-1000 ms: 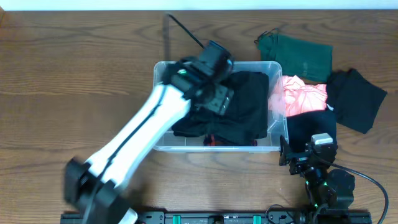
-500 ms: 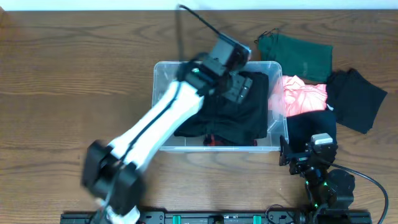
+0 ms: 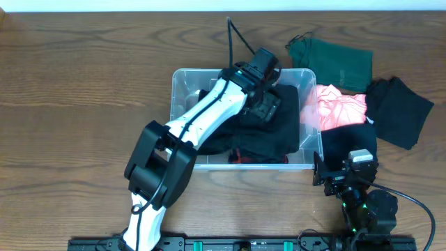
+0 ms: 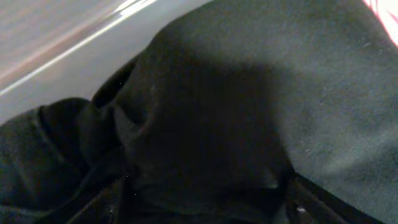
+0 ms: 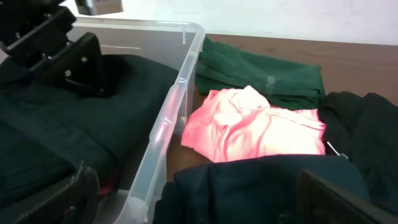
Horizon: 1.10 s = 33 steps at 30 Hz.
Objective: Pack container
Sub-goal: 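Push and tuck the black garment down inside the bin with the left gripper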
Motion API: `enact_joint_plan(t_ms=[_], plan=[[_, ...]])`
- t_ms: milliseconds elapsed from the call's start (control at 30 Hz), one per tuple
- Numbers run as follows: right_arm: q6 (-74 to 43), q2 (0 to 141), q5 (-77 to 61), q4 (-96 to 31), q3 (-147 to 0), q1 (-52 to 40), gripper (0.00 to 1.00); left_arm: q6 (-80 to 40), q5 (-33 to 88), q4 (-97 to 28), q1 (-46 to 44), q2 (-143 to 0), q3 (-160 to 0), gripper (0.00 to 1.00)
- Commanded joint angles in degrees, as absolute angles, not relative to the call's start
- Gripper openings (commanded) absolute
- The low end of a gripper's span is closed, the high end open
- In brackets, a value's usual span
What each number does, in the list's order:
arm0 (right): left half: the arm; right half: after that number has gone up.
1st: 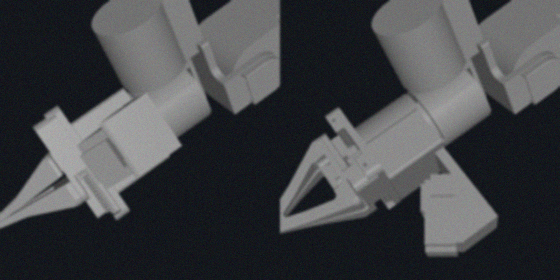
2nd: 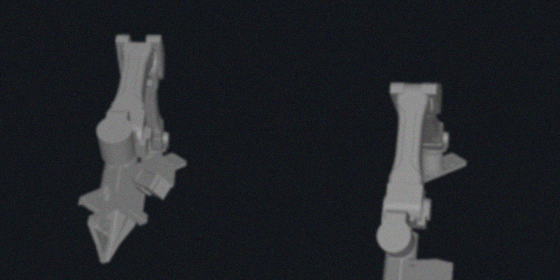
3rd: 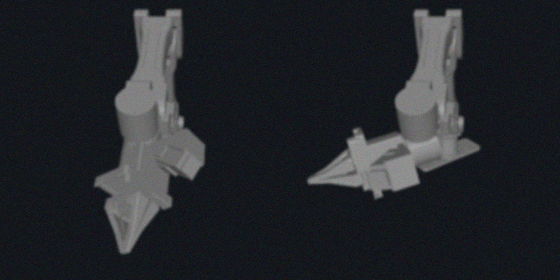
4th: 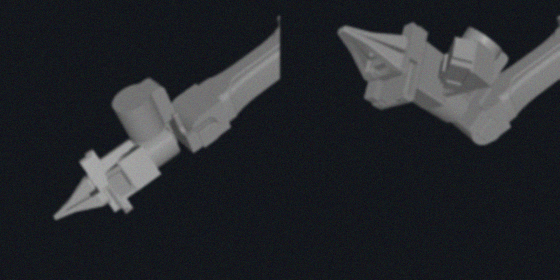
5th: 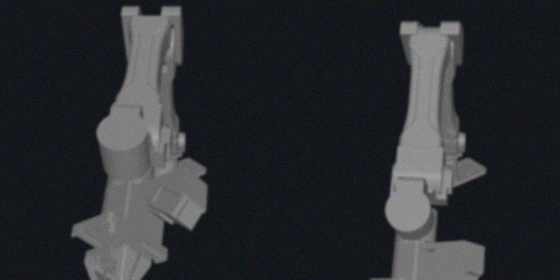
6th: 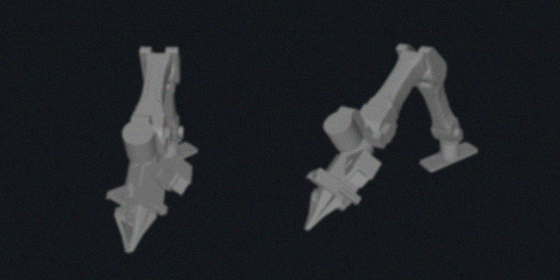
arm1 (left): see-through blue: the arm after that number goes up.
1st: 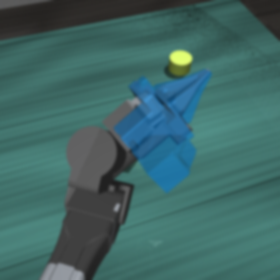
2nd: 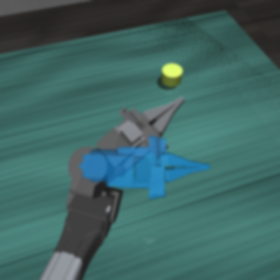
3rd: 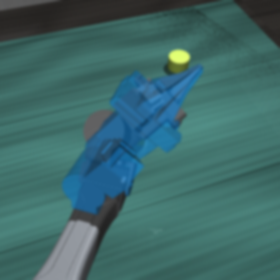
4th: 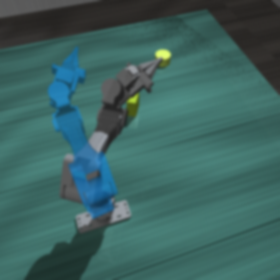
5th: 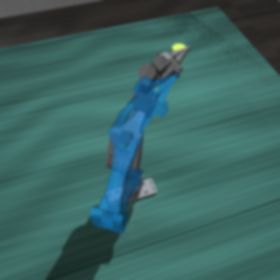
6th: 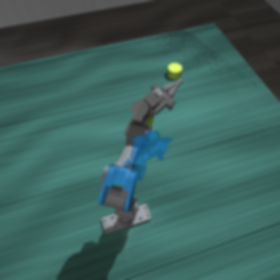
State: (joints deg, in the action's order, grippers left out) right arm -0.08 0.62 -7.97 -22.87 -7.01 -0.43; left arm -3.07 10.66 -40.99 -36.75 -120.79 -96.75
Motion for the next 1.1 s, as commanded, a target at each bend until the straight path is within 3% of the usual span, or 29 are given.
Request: enact_joint_plan(t_ms=[0, 367, 667, 1067], plan=[[-0.38, 0.38, -7.97, -23.44, -6.87, -0.05, 0.99, -5.06, 12.05, -47.03, -34.00, -120.33, -94.56, 0.81], [-0.38, 0.38, -7.97, -23.44, -6.87, -0.05, 0.99, -6.22, 18.87, -51.68, -35.57, -104.25, -95.88, 0.82], [-0.38, 0.38, -7.97, -23.44, -6.87, -0.05, 0.99, -7.01, 23.40, -55.59, -40.97, -104.99, -90.61, 0.82], [-0.38, 0.38, -7.97, -23.44, -6.87, -0.05, 0.99, -8.69, 23.35, -43.53, -42.76, -114.69, -76.66, 0.82]])
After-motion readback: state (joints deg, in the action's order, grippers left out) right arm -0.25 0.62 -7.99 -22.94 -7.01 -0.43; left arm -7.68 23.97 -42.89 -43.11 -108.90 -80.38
